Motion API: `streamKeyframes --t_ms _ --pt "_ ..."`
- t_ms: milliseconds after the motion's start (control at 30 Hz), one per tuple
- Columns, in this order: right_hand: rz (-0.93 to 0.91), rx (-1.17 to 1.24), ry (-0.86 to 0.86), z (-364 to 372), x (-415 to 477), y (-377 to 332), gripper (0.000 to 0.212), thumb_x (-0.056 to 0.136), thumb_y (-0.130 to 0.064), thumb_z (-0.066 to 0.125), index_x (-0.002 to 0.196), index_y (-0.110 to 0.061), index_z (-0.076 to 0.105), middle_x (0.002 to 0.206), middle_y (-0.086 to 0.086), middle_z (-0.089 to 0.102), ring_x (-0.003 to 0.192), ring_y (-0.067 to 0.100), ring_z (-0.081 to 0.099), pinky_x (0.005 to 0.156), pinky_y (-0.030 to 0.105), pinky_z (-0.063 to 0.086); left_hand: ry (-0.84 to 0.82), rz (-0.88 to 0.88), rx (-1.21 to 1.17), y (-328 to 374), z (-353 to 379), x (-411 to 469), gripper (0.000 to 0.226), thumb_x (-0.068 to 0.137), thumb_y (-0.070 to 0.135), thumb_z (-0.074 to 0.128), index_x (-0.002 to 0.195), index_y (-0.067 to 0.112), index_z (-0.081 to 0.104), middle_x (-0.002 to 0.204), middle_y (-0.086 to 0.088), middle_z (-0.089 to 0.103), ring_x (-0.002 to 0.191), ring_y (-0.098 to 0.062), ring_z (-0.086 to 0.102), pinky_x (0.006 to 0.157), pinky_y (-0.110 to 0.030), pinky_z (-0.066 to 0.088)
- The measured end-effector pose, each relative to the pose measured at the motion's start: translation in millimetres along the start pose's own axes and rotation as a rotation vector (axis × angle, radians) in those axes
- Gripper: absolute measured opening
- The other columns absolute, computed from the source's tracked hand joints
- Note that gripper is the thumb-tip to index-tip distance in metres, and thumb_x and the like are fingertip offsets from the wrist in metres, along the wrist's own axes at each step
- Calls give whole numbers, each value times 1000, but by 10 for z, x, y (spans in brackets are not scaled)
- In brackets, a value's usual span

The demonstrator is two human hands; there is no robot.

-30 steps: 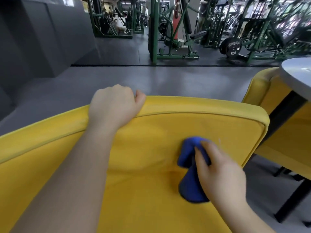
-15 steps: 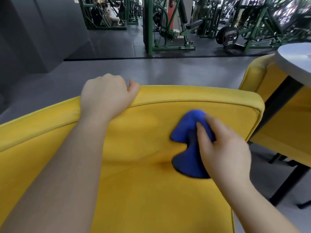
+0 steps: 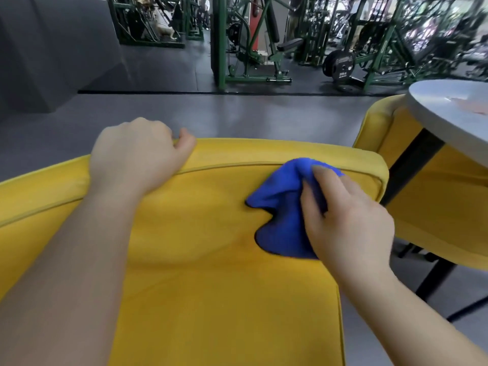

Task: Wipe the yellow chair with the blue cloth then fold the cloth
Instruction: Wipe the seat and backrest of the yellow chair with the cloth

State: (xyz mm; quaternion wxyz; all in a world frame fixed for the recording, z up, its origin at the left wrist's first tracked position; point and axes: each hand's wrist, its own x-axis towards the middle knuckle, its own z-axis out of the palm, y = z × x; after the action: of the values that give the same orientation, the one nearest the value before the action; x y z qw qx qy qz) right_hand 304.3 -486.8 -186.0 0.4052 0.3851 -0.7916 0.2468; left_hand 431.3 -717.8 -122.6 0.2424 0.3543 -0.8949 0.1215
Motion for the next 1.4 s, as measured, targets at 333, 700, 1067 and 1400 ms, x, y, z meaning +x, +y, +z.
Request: streamKeyframes --t_ms 333,700,1067,1400 --pt "193 -132 -702 155 -748 297 14 96 -36 46 88 -25 48 59 -6 40 49 19 43 40 28 26 -6 10 33 25 25 17 60 97 49 23 72 12 63 63 -10 49 64 -31 48 53 -32 30" --pt "-21 -210 -694 378 -1097 466 34 62 -15 83 81 -17 55 49 -3 34 34 22 26 38 19 14 -9 4 50 31 106 82 63 97 53 22 78 12 67 60 -9 45 63 -30 46 53 -31 32" --pt "2 -9 -458 462 -646 13 18 77 -23 72 92 -15 64 55 2 46 38 27 42 37 23 17 8 -2 40 -23 107 81 68 95 57 19 76 13 67 60 -10 47 65 -34 50 58 -35 41" --pt "150 100 14 143 -2 -29 16 92 -27 54 84 -13 58 64 2 54 48 26 47 36 29 35 7 2 74 3 59 8 64 97 51 23 78 11 67 62 -11 47 65 -32 47 53 -32 27"
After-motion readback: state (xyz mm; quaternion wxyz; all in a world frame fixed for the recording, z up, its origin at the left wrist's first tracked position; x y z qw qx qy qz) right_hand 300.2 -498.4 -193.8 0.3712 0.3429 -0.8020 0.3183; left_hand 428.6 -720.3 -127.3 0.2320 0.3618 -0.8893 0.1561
